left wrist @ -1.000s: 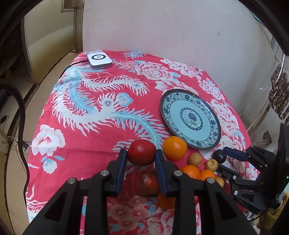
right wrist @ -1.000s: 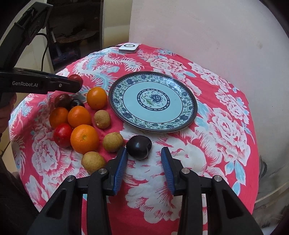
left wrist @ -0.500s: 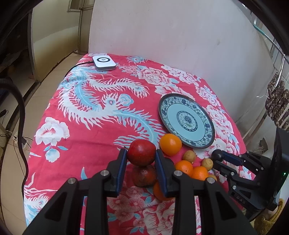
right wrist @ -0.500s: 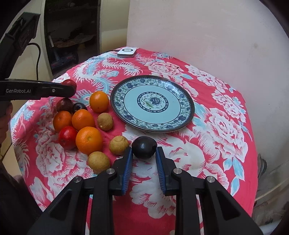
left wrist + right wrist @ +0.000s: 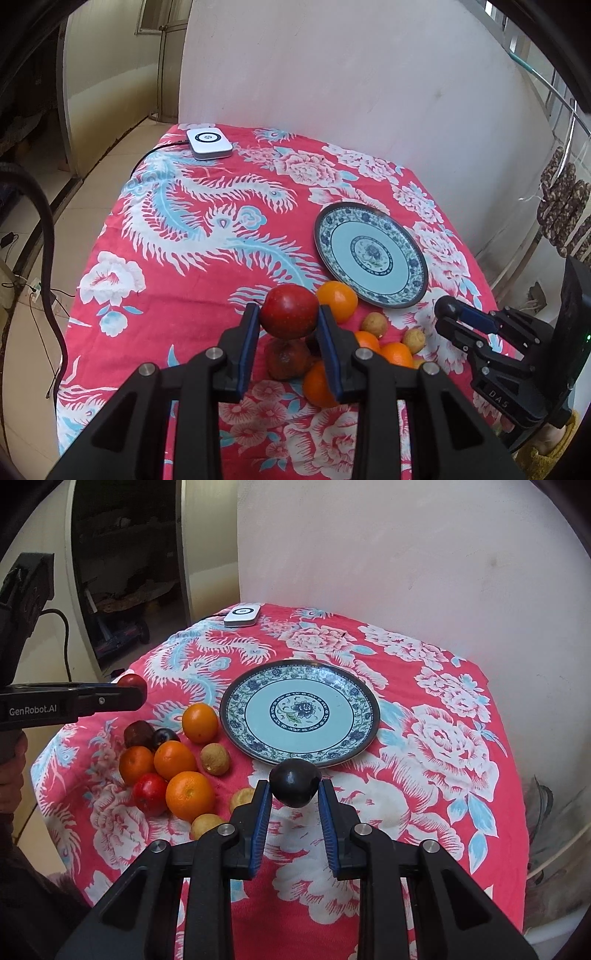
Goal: Organize fruits
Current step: 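Carry the red apple with the left tool while the right tool carries the plum to the plate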
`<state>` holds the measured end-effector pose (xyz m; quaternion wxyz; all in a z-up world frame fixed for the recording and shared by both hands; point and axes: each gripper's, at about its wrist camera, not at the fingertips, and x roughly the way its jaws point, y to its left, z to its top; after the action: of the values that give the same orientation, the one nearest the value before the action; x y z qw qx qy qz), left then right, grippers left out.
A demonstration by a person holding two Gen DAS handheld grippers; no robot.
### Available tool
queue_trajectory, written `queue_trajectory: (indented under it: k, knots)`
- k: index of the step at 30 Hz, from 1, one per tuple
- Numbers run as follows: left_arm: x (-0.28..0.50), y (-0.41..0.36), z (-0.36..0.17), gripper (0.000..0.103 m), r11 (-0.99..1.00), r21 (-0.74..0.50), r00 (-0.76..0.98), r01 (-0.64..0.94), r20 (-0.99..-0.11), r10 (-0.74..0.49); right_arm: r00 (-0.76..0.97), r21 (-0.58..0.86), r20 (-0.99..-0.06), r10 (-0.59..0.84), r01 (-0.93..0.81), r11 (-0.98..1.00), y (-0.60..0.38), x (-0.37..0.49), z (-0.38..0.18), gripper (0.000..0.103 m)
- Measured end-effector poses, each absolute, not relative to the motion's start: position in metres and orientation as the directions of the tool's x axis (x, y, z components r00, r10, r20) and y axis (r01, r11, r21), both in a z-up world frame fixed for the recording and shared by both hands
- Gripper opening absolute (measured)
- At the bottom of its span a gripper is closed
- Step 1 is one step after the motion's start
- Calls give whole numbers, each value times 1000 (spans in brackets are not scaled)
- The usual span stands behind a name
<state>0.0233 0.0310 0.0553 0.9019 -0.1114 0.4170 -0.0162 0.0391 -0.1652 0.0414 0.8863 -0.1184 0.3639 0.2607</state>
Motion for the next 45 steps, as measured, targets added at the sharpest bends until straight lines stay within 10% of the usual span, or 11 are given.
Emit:
queue_trajectory:
  k: [45]
  knots:
    - [121,-22,67,33,982,-170,622,82,-761,-184,632,64,-653,416,-502,863,-164,116,61,27]
